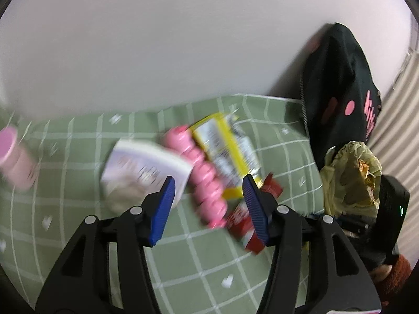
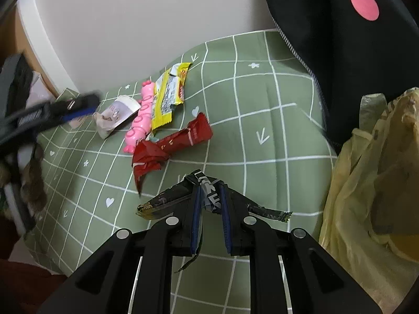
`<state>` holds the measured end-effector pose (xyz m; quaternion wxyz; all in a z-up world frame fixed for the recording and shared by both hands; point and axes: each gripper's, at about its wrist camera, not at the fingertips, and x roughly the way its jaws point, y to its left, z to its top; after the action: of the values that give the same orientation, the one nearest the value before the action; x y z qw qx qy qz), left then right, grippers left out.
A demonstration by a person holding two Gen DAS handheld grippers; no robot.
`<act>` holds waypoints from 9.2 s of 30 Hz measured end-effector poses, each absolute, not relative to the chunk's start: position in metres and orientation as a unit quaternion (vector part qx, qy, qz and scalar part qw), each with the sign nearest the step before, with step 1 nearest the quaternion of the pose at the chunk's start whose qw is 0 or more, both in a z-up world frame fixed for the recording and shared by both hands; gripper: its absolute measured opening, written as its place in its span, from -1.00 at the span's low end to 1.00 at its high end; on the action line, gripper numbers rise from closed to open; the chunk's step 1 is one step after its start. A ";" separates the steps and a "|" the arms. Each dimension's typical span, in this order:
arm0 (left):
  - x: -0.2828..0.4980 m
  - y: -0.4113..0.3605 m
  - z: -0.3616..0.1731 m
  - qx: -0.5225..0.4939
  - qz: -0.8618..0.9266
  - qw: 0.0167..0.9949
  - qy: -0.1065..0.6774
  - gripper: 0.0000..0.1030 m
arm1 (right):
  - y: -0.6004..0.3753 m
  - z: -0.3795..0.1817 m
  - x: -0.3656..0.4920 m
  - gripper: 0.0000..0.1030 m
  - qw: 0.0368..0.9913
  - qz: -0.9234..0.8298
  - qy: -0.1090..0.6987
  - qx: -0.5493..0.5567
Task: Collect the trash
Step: 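Grasp the black wrapper with the right tool while the left tool grasps the yellow snack bag, then carry the yellow snack bag and black wrapper over the yellow trash bag with both tools, then open both tools to drop the snack bag and wrapper into the trash bag, then move the left tool to the white paper cup while the right tool approaches the red wrapper, then grasp the white paper cup with the left tool while the right tool grasps the red wrapper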
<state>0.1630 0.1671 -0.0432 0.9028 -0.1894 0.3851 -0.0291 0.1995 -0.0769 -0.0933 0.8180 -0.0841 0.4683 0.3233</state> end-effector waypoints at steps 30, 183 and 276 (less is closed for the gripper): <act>0.267 0.153 -0.060 -0.141 -0.093 0.885 0.434 -0.91 | -0.089 -0.077 0.193 -0.70 0.844 0.276 0.451 -0.090; 0.216 -0.006 0.028 -0.075 -0.201 0.915 0.342 -0.19 | -0.267 0.028 0.188 -0.09 0.944 0.117 0.309 0.005; 0.106 0.233 -0.074 -0.279 0.061 0.878 0.385 0.24 | -0.035 -0.077 0.190 -0.29 0.830 0.321 0.443 -0.110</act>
<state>0.1060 0.2330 -0.0743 0.8776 -0.2786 0.3852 0.0612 0.1902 -0.0346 -0.0772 0.8295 -0.1099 0.4433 0.3214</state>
